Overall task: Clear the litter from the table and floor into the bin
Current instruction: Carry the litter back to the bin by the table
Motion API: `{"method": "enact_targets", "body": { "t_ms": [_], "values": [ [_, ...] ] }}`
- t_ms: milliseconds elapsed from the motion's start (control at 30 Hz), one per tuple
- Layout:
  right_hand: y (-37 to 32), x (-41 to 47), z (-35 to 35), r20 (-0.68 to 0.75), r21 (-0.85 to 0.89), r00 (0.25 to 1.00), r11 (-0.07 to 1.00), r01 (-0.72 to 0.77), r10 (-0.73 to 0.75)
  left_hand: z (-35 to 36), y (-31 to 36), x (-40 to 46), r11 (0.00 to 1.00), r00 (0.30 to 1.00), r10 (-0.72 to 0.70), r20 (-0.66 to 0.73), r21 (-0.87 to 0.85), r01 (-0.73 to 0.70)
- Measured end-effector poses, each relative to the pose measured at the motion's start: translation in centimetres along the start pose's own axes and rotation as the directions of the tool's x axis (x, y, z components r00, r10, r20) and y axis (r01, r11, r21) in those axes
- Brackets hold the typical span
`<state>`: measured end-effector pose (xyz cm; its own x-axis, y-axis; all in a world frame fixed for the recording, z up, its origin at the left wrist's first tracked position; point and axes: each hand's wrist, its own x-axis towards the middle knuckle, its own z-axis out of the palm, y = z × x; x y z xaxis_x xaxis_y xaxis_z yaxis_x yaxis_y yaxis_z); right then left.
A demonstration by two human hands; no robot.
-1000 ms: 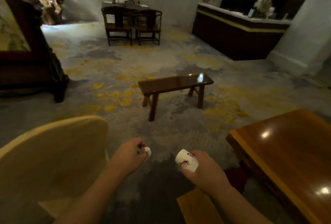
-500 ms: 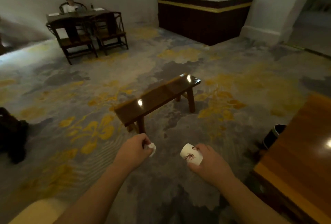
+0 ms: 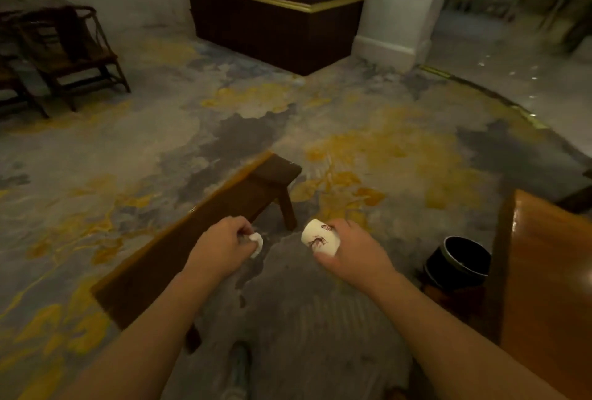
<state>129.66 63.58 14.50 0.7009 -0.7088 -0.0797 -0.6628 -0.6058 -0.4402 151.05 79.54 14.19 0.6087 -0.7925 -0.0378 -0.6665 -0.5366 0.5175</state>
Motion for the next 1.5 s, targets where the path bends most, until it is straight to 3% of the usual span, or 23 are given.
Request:
{"method": "enact_targets", "body": {
  "t_ms": [267, 567, 1067, 1300, 1500],
  "values": [
    [3.2, 17.5, -2.8, -0.126, 0.008, 0.959, 0.967, -0.256, 0.255, 0.6, 2.4, 26.5, 0.96, 0.957, 0.279, 0.075, -0.043, -0.276],
    [8.6, 30.8, -10.2, -0.288, 0.129, 0.825, 0.873, -0.47, 0.487, 3.1, 13.3, 48.4, 0.887, 0.856, 0.461, 0.234, -0.081, -0.455],
    [33.4, 46.7, -17.3, -0.256, 0.339, 0.613, 0.663, -0.667, 0.747, 20.6, 37.3, 71.6, 0.79, 0.679, 0.603, 0.418, -0.196, -0.581],
    [43.6, 48.0, -21.9, -0.247, 0.421, 0.452, 0.515, -0.747, 0.857, 29.9, 49.9, 76.3, 0.735, 0.531, 0.651, 0.542, -0.275, -0.62],
    [52.9, 47.1, -21.3, -0.106, 0.515, 0.228, 0.249, -0.82, 0.968, 41.5, 61.4, 78.7, 0.67, 0.296, 0.659, 0.691, -0.361, -0.649]
  ]
}}
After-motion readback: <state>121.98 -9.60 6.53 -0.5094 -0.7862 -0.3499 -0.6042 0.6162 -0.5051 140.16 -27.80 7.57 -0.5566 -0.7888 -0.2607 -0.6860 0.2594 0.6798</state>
